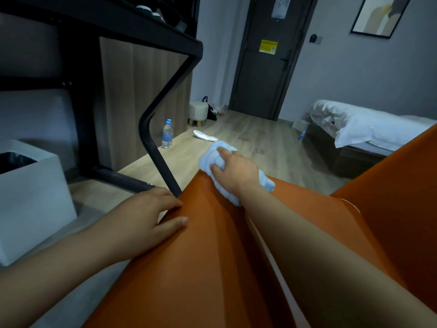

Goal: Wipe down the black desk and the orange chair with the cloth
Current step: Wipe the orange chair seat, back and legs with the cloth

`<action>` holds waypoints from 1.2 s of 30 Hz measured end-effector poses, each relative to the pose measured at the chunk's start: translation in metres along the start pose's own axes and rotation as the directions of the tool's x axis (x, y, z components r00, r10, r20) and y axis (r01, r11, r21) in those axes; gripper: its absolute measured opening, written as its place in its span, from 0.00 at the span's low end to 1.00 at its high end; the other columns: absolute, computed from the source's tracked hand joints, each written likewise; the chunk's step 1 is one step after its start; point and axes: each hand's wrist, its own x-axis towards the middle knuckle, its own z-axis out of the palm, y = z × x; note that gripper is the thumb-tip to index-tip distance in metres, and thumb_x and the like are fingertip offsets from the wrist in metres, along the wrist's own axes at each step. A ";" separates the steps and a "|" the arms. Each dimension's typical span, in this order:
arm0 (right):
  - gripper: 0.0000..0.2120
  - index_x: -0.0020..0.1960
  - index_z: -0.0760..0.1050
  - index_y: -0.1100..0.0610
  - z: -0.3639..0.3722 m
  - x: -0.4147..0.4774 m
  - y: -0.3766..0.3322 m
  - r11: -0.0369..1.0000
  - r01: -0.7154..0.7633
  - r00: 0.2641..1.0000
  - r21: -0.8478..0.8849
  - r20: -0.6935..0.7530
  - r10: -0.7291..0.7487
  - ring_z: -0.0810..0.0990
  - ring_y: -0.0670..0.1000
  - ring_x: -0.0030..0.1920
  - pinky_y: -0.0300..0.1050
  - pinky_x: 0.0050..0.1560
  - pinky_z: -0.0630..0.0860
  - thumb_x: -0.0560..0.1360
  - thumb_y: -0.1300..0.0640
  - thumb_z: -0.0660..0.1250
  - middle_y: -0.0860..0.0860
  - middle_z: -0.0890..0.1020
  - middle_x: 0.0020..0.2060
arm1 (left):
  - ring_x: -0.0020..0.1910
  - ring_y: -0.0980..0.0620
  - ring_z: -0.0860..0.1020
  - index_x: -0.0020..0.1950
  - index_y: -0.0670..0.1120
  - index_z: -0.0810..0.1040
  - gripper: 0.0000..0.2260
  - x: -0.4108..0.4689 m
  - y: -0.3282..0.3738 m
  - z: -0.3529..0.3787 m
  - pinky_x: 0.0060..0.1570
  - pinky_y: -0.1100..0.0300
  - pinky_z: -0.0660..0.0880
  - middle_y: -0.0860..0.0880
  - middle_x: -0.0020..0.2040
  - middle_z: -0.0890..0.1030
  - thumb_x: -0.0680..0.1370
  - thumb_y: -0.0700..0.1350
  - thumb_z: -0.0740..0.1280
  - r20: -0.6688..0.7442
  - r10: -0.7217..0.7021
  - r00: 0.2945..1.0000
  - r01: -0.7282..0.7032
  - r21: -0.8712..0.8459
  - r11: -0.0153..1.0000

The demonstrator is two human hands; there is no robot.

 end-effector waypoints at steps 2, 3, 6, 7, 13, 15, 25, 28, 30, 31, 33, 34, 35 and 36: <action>0.23 0.71 0.67 0.50 0.006 0.005 -0.012 0.999 0.047 0.999 0.010 -0.007 -0.047 0.75 0.60 0.61 0.55 0.58 0.71 0.78 0.45 0.61 0.56 0.76 0.63 | 0.50 0.74 0.67 0.66 0.62 0.72 0.23 -0.003 -0.004 0.002 0.44 0.78 0.65 0.68 0.56 0.68 0.74 0.67 0.54 -0.004 -0.003 1.000 0.003 -0.018 1.000; 0.23 0.71 0.67 0.50 0.007 0.007 -0.015 0.998 0.060 0.998 0.010 0.007 -0.060 0.75 0.60 0.61 0.55 0.58 0.71 0.78 0.45 0.61 0.55 0.76 0.63 | 0.50 0.73 0.67 0.67 0.62 0.71 0.23 -0.004 -0.005 0.004 0.44 0.79 0.64 0.68 0.56 0.68 0.74 0.67 0.54 -0.008 -0.008 1.000 0.007 -0.020 1.000; 0.23 0.71 0.68 0.47 0.007 0.014 -0.020 0.994 0.106 0.994 0.030 0.032 -0.107 0.75 0.58 0.62 0.53 0.59 0.71 0.77 0.45 0.63 0.52 0.76 0.65 | 0.54 0.68 0.68 0.68 0.61 0.71 0.22 -0.005 -0.006 0.009 0.47 0.77 0.65 0.67 0.57 0.67 0.76 0.65 0.56 -0.019 -0.022 1.000 0.021 -0.047 0.999; 0.23 0.71 0.69 0.46 0.006 0.016 -0.021 0.992 0.125 0.991 0.036 0.045 -0.126 0.76 0.57 0.62 0.52 0.59 0.72 0.77 0.46 0.63 0.51 0.77 0.64 | 0.54 0.67 0.68 0.68 0.61 0.70 0.22 -0.005 -0.006 0.009 0.47 0.77 0.65 0.67 0.57 0.67 0.76 0.65 0.57 -0.013 -0.032 0.999 0.031 -0.060 0.998; 0.22 0.70 0.71 0.45 -0.011 0.016 -0.028 0.971 0.170 0.977 0.167 0.101 -0.188 0.76 0.52 0.64 0.48 0.64 0.71 0.77 0.50 0.65 0.48 0.78 0.64 | 0.57 0.66 0.67 0.70 0.57 0.70 0.22 -0.007 -0.003 0.011 0.50 0.78 0.61 0.62 0.63 0.69 0.78 0.61 0.59 0.011 -0.060 0.998 0.061 -0.097 0.993; 0.21 0.71 0.71 0.45 -0.019 0.008 -0.024 0.963 0.159 0.985 0.219 0.028 -0.170 0.75 0.52 0.64 0.48 0.64 0.71 0.77 0.51 0.65 0.48 0.77 0.64 | 0.60 0.64 0.68 0.71 0.56 0.69 0.22 -0.006 -0.002 0.011 0.55 0.73 0.61 0.61 0.65 0.68 0.78 0.61 0.58 0.020 -0.076 0.997 0.077 -0.086 0.993; 0.18 0.67 0.74 0.47 -0.095 -0.054 0.035 0.972 0.068 0.987 0.226 -0.155 -0.033 0.77 0.53 0.61 0.50 0.60 0.74 0.78 0.54 0.64 0.49 0.79 0.61 | 0.68 0.56 0.67 0.74 0.54 0.65 0.22 -0.005 0.021 -0.001 0.68 0.59 0.65 0.56 0.71 0.68 0.80 0.57 0.59 0.074 -0.163 0.984 0.161 0.029 0.986; 0.27 0.76 0.60 0.44 -0.120 -0.090 0.049 0.980 -0.022 0.990 0.199 -0.134 0.049 0.76 0.43 0.62 0.33 0.61 0.68 0.79 0.49 0.64 0.43 0.76 0.65 | 0.70 0.55 0.65 0.75 0.55 0.62 0.23 -0.006 0.041 -0.005 0.69 0.58 0.64 0.56 0.72 0.66 0.80 0.55 0.59 0.021 -0.120 0.993 0.119 0.045 0.992; 0.31 0.77 0.35 0.45 -0.131 -0.101 0.075 0.979 -0.198 0.946 0.036 -0.254 0.201 0.76 0.30 0.51 0.21 0.55 0.68 0.84 0.57 0.51 0.42 0.70 0.71 | 0.69 0.55 0.66 0.75 0.55 0.63 0.23 -0.005 0.058 -0.005 0.68 0.58 0.65 0.56 0.71 0.68 0.80 0.55 0.58 -0.030 -0.079 0.996 0.080 0.031 0.996; 0.32 0.76 0.31 0.46 -0.129 -0.096 0.088 0.955 -0.291 0.785 -0.053 -0.584 0.207 0.76 0.32 0.51 0.26 0.55 0.73 0.83 0.65 0.45 0.58 0.64 0.74 | 0.68 0.55 0.67 0.74 0.54 0.65 0.22 -0.004 0.067 -0.004 0.68 0.59 0.65 0.56 0.70 0.69 0.80 0.56 0.58 -0.043 -0.058 0.997 0.059 0.023 0.998; 0.31 0.72 0.57 0.44 -0.139 -0.106 0.094 0.930 -0.210 0.659 0.301 -0.660 0.362 0.81 0.57 0.56 0.39 0.51 0.80 0.77 0.69 0.59 0.67 0.79 0.56 | 0.66 0.56 0.68 0.72 0.54 0.68 0.21 -0.002 0.083 -0.001 0.65 0.60 0.66 0.56 0.68 0.70 0.80 0.56 0.59 -0.040 -0.022 0.999 0.023 0.023 0.999; 0.16 0.61 0.69 0.46 -0.144 -0.130 0.100 0.875 -0.211 0.889 0.435 -0.286 0.357 0.83 0.61 0.53 0.39 0.48 0.79 0.77 0.62 0.62 0.58 0.83 0.47 | 0.65 0.56 0.69 0.70 0.54 0.70 0.20 0.000 0.089 0.001 0.63 0.61 0.66 0.56 0.67 0.71 0.80 0.57 0.59 -0.027 -0.006 1.000 0.007 0.030 1.000; 0.09 0.55 0.74 0.47 -0.148 -0.139 0.105 0.941 -0.250 0.942 0.229 -0.166 0.291 0.83 0.59 0.51 0.42 0.46 0.78 0.77 0.56 0.62 0.54 0.83 0.44 | 0.64 0.55 0.69 0.69 0.54 0.71 0.19 0.002 0.095 0.003 0.62 0.61 0.67 0.55 0.66 0.72 0.80 0.57 0.59 -0.011 0.009 1.000 -0.009 0.038 0.999; 0.09 0.57 0.76 0.49 -0.143 -0.136 0.110 0.947 -0.318 0.936 0.047 -0.146 0.322 0.82 0.57 0.51 0.44 0.47 0.77 0.77 0.54 0.62 0.53 0.83 0.47 | 0.64 0.55 0.69 0.68 0.54 0.71 0.19 0.004 0.099 0.005 0.62 0.61 0.67 0.55 0.66 0.72 0.80 0.57 0.59 0.007 0.022 1.000 -0.022 0.048 0.999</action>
